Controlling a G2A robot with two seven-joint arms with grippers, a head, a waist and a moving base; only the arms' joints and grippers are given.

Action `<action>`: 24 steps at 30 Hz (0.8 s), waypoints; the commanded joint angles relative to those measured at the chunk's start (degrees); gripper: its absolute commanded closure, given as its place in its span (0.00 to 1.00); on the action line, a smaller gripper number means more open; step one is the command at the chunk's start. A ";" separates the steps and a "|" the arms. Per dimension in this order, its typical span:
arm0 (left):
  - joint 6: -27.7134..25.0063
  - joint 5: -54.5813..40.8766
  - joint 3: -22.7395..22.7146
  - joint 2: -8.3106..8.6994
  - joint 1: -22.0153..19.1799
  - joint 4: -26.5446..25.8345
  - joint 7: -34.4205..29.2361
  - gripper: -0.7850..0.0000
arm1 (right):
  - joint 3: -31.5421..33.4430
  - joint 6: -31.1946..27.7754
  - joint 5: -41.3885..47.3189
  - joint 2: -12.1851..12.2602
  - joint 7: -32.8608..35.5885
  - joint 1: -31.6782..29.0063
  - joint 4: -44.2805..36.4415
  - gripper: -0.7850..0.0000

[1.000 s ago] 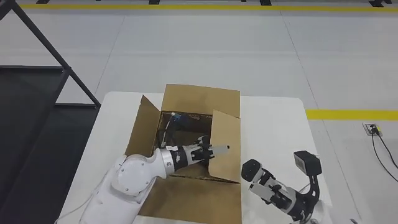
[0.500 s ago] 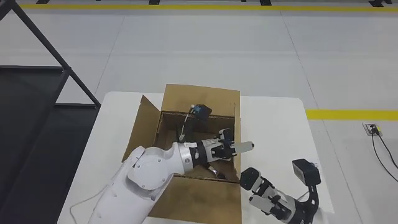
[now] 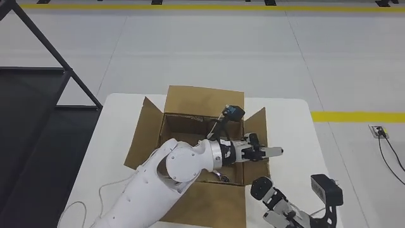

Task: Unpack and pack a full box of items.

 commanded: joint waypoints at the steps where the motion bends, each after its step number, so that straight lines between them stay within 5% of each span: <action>1: -0.01 -0.13 0.33 -0.34 -0.54 0.86 0.33 0.00 | 0.52 2.00 -1.55 0.04 -1.74 -0.55 -0.48 0.00; 8: -0.15 -1.22 -0.73 -0.94 -1.74 1.45 -0.07 0.00 | 0.42 16.94 -15.23 -0.27 -13.47 -1.25 -2.01 0.00; 14: -0.42 2.43 -3.07 -0.21 1.02 -1.30 0.73 0.00 | 0.18 21.25 -17.00 -0.18 -15.96 -2.02 -3.62 0.00; 24: -1.21 16.52 -17.03 4.38 17.54 -14.49 4.05 0.00 | -0.86 33.59 -17.23 -0.14 -18.16 6.37 0.58 0.00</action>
